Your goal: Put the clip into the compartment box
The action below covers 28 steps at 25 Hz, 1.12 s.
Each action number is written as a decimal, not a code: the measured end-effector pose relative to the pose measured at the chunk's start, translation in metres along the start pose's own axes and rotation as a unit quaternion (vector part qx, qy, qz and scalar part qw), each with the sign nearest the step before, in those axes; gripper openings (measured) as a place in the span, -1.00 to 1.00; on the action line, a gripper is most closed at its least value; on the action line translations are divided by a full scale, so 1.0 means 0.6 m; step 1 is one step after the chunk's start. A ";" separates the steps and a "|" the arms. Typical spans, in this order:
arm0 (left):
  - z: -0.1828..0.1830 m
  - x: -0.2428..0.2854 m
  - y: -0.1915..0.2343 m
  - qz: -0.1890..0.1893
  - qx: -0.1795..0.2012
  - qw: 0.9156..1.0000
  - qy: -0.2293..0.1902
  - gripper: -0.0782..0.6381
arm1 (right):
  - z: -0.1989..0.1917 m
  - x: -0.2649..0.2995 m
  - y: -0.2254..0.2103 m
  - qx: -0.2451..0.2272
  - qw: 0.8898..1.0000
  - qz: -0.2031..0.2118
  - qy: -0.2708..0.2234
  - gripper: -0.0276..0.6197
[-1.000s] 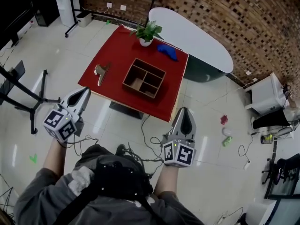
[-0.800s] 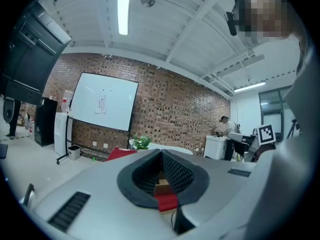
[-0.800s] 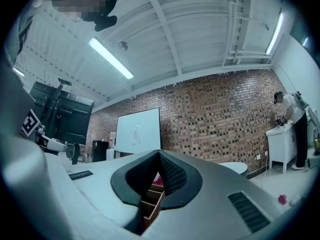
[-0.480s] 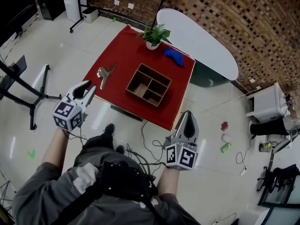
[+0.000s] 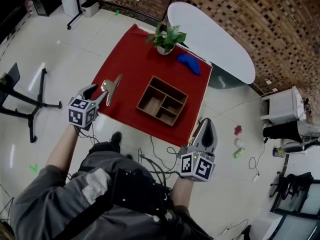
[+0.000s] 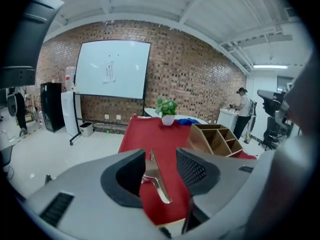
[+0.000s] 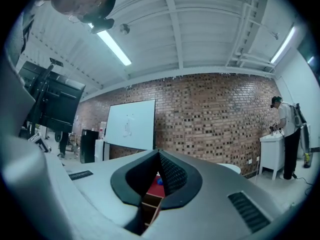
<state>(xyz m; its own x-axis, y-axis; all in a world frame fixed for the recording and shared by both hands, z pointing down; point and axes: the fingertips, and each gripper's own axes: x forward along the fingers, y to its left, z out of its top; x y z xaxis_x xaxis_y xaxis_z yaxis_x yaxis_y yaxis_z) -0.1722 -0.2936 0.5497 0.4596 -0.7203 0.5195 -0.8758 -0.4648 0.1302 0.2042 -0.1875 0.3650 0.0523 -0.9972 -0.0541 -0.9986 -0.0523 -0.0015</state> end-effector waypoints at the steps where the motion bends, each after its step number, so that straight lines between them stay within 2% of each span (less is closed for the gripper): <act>1: -0.008 0.021 0.015 -0.004 -0.005 1.000 0.014 -0.13 | -0.006 0.015 0.005 0.000 1.000 -0.004 0.002 -0.84; 8: -0.042 0.148 0.103 -0.022 -0.010 0.994 0.106 -0.13 | -0.041 0.113 0.040 -0.002 1.000 -0.024 0.020 -0.84; 13: -0.047 0.208 0.128 -0.055 -0.039 0.987 0.143 -0.13 | -0.054 0.169 0.051 -0.001 0.999 -0.037 0.030 -0.84; 17: -0.066 0.237 0.127 -0.079 -0.034 0.982 0.168 -0.13 | -0.068 0.185 0.062 -0.002 0.999 -0.043 0.030 -0.84; 21: -0.077 0.247 0.116 -0.112 -0.038 0.974 0.195 -0.34 | -0.075 0.199 0.075 -0.004 0.998 -0.048 0.029 -0.84; 24: -0.070 0.244 0.113 -0.129 -0.039 0.971 0.200 -0.39 | -0.073 0.209 0.087 -0.005 0.998 -0.049 0.028 -0.84; 28: -0.056 0.234 0.102 -0.160 -0.059 0.965 0.199 -0.54 | -0.066 0.215 0.100 -0.009 0.998 -0.052 0.027 -0.84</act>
<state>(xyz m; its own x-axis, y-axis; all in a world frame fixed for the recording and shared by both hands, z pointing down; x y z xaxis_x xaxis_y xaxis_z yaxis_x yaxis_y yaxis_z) -0.1661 -0.4061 0.6591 0.6362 -0.2836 0.7176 -0.7202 -0.5519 0.4203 0.1513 -0.3214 0.3976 0.1553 -0.9879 -0.0006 -0.9878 -0.1553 0.0131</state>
